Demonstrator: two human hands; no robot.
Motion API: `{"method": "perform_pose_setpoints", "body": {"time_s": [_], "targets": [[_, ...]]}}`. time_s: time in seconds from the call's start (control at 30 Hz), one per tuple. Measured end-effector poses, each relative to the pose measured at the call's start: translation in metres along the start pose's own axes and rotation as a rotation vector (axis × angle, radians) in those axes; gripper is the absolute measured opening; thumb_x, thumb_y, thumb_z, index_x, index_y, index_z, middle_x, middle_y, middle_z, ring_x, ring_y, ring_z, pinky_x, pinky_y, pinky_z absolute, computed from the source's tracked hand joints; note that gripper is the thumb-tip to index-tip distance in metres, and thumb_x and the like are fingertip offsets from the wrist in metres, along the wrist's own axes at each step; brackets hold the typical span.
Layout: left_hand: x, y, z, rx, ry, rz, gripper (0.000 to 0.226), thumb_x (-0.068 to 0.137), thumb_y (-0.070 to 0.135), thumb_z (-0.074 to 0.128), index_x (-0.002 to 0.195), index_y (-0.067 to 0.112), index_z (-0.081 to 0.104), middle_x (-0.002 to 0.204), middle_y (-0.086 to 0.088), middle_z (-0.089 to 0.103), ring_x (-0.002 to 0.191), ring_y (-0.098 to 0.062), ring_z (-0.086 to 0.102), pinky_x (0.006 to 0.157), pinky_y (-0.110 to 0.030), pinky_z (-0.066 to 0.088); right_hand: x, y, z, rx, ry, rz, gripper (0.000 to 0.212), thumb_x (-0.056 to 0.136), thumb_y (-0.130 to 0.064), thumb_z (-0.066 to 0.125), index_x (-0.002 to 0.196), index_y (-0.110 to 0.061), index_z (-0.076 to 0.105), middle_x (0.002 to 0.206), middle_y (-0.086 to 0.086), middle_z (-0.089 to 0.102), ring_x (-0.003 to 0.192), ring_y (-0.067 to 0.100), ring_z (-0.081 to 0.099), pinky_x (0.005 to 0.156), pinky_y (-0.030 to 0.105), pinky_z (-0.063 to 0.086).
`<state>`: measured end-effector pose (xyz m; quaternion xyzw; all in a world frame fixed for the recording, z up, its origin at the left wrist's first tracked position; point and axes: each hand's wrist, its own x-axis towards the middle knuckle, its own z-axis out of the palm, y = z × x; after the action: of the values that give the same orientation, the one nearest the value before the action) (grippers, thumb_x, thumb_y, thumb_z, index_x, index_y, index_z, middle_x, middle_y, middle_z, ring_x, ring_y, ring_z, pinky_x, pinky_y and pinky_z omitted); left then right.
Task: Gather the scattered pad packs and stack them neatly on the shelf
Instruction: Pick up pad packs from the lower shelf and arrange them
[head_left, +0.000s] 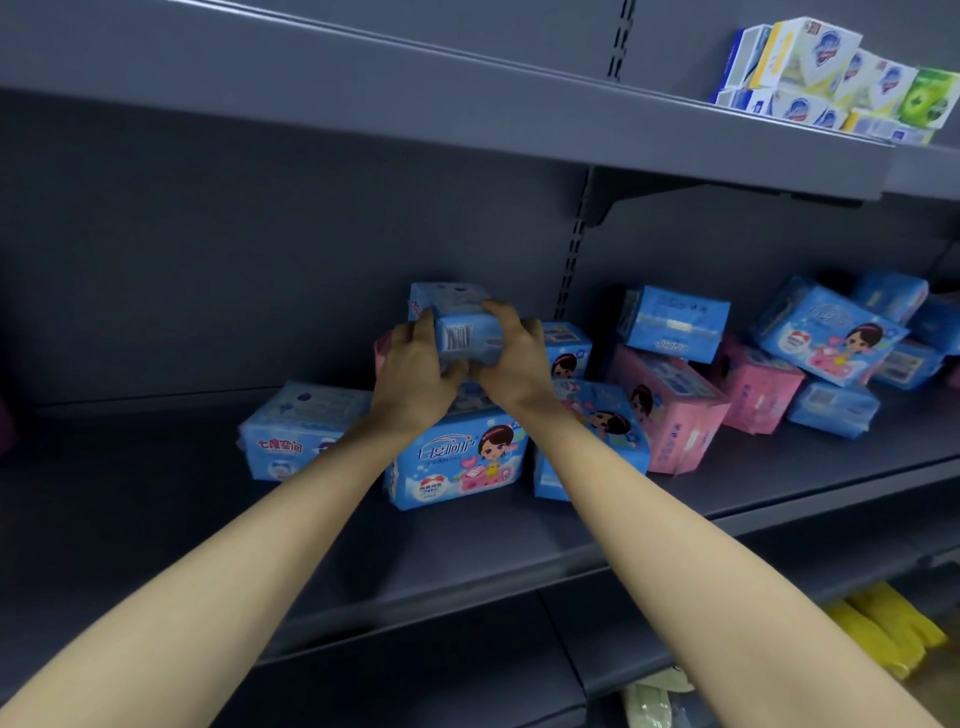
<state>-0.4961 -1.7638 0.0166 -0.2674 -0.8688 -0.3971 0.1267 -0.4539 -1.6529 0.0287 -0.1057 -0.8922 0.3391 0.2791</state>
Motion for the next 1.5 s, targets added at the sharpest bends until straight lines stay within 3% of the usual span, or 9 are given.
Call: {"method": "perform_pose_setpoints", "body": {"time_s": [0.17,0.37,0.47,0.83,0.97,1.17,1.27,1.33,1.5], "targets": [[0.001,0.009,0.001,-0.043,0.027,0.005,0.061,0.091,0.014,0.056,0.144,0.005,0.027,0.135,-0.022,0.036,0.119,-0.035,0.045,0.098,-0.037,0.039,-0.004,0.003,-0.001,0.011,0.117,-0.031,0.054,0.084,-0.007,0.066,0.133,-0.019,0.048,0.124,0.011,0.041,0.098,0.019,0.051,0.074,0.007,0.033],[0.005,0.026,0.009,-0.076,0.015,0.041,0.057,0.093,0.01,0.052,0.143,0.005,0.027,0.136,-0.02,0.035,0.119,-0.033,0.045,0.094,-0.032,0.036,-0.002,0.014,-0.015,-0.004,0.21,-0.037,0.048,0.085,0.001,0.062,0.129,-0.016,0.054,0.122,0.012,0.041,0.091,0.011,0.044,0.074,0.007,0.032],[0.008,0.036,0.02,-0.09,-0.012,0.064,0.056,0.093,0.005,0.047,0.144,0.005,0.025,0.137,-0.02,0.034,0.118,-0.034,0.045,0.093,-0.033,0.037,-0.002,0.023,-0.023,-0.022,0.271,-0.026,0.048,0.084,0.004,0.06,0.128,-0.013,0.055,0.122,0.014,0.042,0.095,0.019,0.05,0.074,0.007,0.03],[0.01,0.069,0.063,-0.16,-0.145,0.127,0.059,0.093,0.006,0.046,0.146,0.004,0.02,0.14,-0.019,0.03,0.122,-0.032,0.043,0.094,-0.034,0.04,-0.006,0.058,-0.056,-0.149,0.376,0.028,0.049,0.079,0.013,0.05,0.124,-0.007,0.055,0.123,0.018,0.041,0.099,0.033,0.053,0.077,0.026,0.042],[0.009,0.072,0.072,-0.119,-0.194,0.138,0.059,0.093,0.008,0.047,0.145,0.003,0.02,0.144,-0.017,0.027,0.124,-0.032,0.042,0.095,-0.036,0.042,-0.008,0.066,-0.06,-0.188,0.369,0.072,0.049,0.079,0.013,0.048,0.124,-0.006,0.055,0.124,0.018,0.041,0.099,0.033,0.053,0.072,0.023,0.039],[0.009,0.069,0.073,-0.069,-0.211,0.149,0.063,0.093,0.011,0.05,0.147,0.004,0.018,0.148,-0.014,0.024,0.129,-0.029,0.038,0.097,-0.034,0.039,-0.01,0.07,-0.056,-0.167,0.381,0.121,0.048,0.078,0.008,0.049,0.123,-0.006,0.054,0.123,0.017,0.042,0.106,0.034,0.051,0.078,0.04,0.05],[0.006,0.069,0.068,-0.107,-0.2,0.155,0.068,0.091,0.011,0.053,0.148,0.007,0.016,0.148,-0.014,0.023,0.132,-0.028,0.035,0.101,-0.034,0.036,-0.011,0.063,-0.052,-0.181,0.435,0.041,0.048,0.068,0.004,0.049,0.115,0.003,0.058,0.118,0.024,0.048,0.108,0.041,0.047,0.087,0.052,0.046],[0.005,0.067,0.062,-0.138,-0.168,0.166,0.068,0.09,0.009,0.055,0.147,0.008,0.018,0.146,-0.015,0.025,0.131,-0.028,0.036,0.1,-0.032,0.035,-0.011,0.057,-0.049,-0.206,0.435,-0.052,0.049,0.062,0.001,0.046,0.109,0.006,0.061,0.114,0.028,0.05,0.105,0.046,0.049,0.081,0.053,0.049],[0.0,0.054,0.042,-0.136,-0.079,0.165,0.066,0.087,0.008,0.057,0.145,0.01,0.025,0.141,-0.018,0.031,0.125,-0.035,0.041,0.092,-0.039,0.042,-0.009,0.03,-0.04,-0.195,0.439,-0.223,0.04,0.061,0.006,0.045,0.095,0.005,0.065,0.11,0.028,0.054,0.099,0.045,0.056,0.073,0.035,0.049]]}}
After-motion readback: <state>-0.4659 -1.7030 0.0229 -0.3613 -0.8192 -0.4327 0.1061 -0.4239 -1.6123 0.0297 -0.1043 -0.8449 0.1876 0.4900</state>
